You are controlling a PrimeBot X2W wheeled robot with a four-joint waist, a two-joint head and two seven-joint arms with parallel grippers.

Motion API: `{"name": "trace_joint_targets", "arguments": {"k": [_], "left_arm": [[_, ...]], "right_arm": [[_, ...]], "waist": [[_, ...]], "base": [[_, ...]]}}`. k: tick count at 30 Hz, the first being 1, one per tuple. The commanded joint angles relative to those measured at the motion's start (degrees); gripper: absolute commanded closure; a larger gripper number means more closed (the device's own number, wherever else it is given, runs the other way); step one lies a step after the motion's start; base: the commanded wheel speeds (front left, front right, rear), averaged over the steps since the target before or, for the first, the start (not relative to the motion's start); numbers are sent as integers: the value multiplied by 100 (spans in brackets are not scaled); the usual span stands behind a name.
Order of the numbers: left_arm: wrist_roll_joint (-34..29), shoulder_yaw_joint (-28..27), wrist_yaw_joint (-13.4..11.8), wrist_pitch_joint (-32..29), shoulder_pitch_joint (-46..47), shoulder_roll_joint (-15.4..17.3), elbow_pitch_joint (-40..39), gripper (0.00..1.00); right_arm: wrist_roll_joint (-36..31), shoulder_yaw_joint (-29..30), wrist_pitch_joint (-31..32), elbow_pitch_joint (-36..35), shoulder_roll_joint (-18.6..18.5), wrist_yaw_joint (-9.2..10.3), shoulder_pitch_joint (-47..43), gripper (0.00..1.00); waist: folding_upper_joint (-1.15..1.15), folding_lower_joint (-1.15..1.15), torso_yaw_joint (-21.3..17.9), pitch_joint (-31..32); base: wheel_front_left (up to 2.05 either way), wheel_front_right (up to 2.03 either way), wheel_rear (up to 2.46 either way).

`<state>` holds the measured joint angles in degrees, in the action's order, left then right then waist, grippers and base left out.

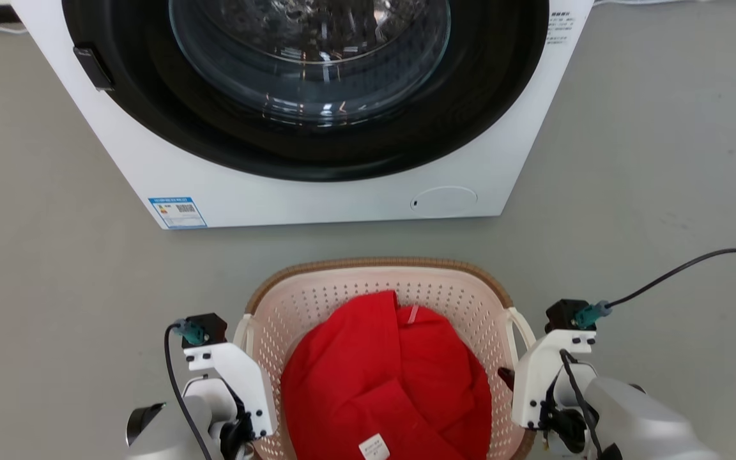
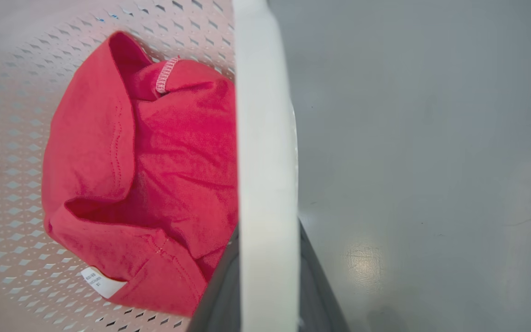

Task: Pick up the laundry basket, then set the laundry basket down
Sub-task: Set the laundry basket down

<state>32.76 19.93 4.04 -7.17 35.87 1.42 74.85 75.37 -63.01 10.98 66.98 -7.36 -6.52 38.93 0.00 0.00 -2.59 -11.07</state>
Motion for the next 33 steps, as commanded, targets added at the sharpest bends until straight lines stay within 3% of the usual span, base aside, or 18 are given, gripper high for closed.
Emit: {"name": "trace_joint_targets", "arguments": {"k": [1,33], "left_arm": [[37,-114,-43,101,248,220,-110,100],[-38,99,-269,619,1562,397,-110,100]], "right_arm": [[60,-31,-88,-132,0,-97,88,100],[142,-155,-766,-317,-70,-97,1332,100]], "waist": [[0,0,-5,-59],[0,0,16,-1995]], "base": [[0,0,0],[0,0,0]]}}
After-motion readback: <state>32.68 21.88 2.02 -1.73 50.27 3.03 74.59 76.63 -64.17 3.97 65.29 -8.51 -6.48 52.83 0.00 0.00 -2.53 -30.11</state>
